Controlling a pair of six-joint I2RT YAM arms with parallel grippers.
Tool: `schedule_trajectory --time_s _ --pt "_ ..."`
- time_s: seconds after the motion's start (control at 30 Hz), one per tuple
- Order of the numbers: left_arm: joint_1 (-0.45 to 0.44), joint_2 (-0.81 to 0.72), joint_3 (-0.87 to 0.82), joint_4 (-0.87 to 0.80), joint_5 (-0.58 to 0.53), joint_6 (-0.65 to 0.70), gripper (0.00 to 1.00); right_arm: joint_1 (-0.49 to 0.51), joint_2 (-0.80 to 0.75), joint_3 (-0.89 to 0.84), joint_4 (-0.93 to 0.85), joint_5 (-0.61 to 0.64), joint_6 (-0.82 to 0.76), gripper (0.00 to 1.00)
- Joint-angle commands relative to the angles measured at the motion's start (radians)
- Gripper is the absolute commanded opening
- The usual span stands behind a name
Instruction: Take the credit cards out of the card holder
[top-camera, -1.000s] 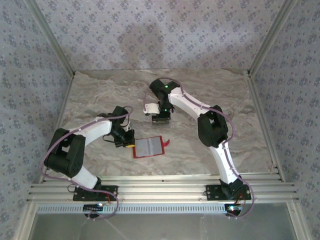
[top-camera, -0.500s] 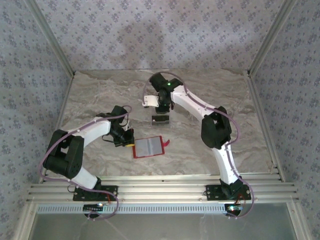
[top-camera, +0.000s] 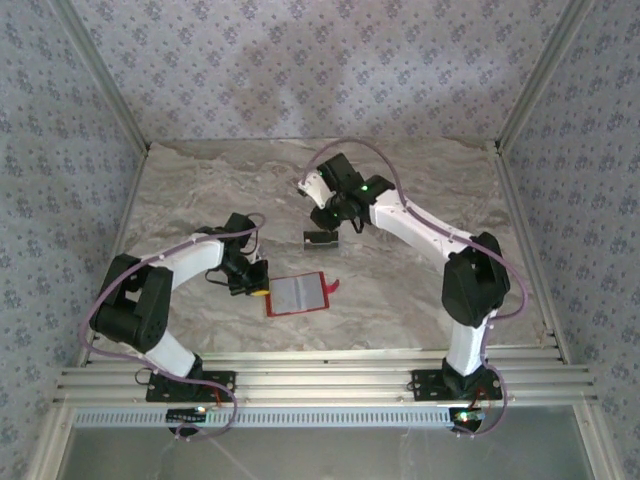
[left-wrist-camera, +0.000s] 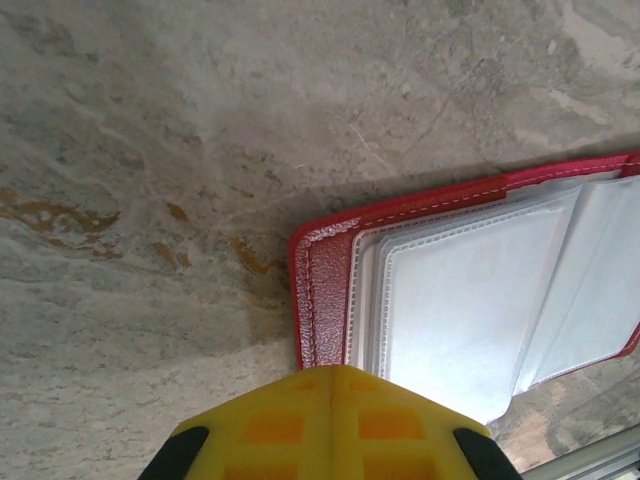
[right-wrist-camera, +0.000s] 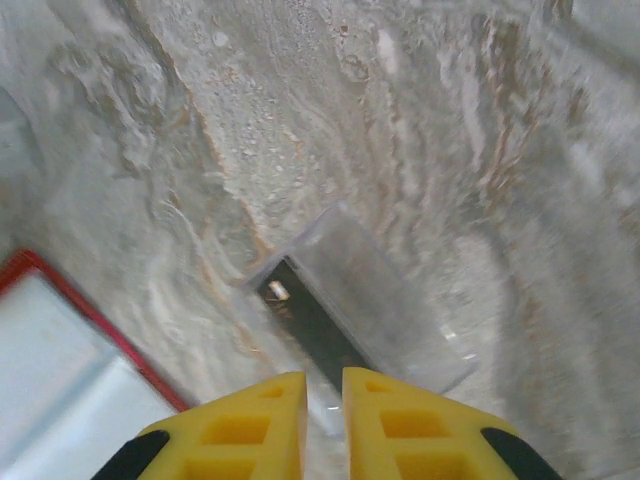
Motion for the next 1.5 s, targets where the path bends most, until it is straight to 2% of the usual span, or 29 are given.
schedule_trajectory --time_s 0.0,0.07,0.13,0.23,0.37,0.7,1.07,1.23,1.47 --pt "0.007 0.017 -0.014 0.012 0.024 -0.007 0.02 -0.003 -0.054 -0.076 0.094 -0.081 0.421 0.16" --pt "0.007 0.023 -0.02 0.019 0.026 -0.009 0.02 -0.007 -0.052 -0.107 0.079 -0.098 0.595 0.14" --pt "0.007 0.026 -0.027 0.021 0.026 -0.01 0.02 -0.003 -0.057 -0.167 0.12 -0.156 0.697 0.13" --pt "0.007 0.033 -0.035 0.029 0.028 -0.009 0.02 0.019 -0.077 -0.294 0.247 -0.236 0.829 0.13" --pt "0.007 0.04 -0.046 0.034 0.031 -0.008 0.02 0.063 -0.05 -0.363 0.319 -0.316 0.929 0.17" --pt "0.007 0.064 -0.046 0.028 0.028 0.005 0.02 0.204 0.059 -0.337 0.379 -0.342 1.015 0.21" --pt "0.007 0.071 -0.041 0.014 0.02 0.012 0.02 0.255 0.183 -0.266 0.377 -0.369 1.022 0.22" --pt "0.007 0.068 -0.041 0.001 0.005 0.018 0.02 0.259 0.208 -0.258 0.336 -0.351 1.019 0.23" --pt "0.007 0.063 -0.04 -0.007 0.002 0.017 0.02 0.263 0.205 -0.221 0.15 -0.232 0.967 0.3"
